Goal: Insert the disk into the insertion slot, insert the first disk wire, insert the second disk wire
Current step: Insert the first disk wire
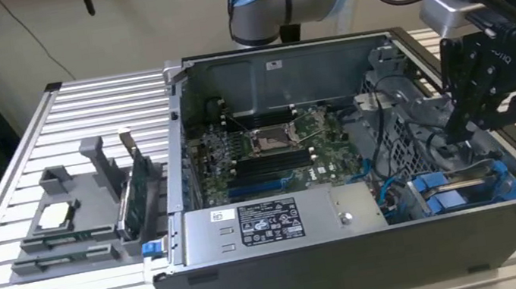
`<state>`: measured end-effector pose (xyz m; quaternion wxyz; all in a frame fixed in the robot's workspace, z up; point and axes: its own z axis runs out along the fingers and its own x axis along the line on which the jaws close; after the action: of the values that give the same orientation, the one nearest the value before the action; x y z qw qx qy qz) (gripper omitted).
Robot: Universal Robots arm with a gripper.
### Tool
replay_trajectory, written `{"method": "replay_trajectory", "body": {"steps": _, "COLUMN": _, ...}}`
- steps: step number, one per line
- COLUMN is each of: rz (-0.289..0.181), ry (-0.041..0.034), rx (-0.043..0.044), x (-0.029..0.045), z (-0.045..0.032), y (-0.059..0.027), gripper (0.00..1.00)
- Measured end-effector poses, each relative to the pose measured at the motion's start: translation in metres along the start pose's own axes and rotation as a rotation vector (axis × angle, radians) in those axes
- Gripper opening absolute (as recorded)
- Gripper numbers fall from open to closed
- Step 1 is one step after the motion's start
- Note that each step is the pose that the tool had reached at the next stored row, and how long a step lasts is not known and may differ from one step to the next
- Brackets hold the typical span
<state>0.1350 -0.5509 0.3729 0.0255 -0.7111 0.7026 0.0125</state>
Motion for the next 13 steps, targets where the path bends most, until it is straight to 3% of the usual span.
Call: {"method": "replay_trajectory", "body": {"steps": 13, "rz": 0.0, "ry": -0.0001, "rx": 0.0, "x": 0.0125, "z": 0.0144, "y": -0.0174, "gripper": 0.19}}
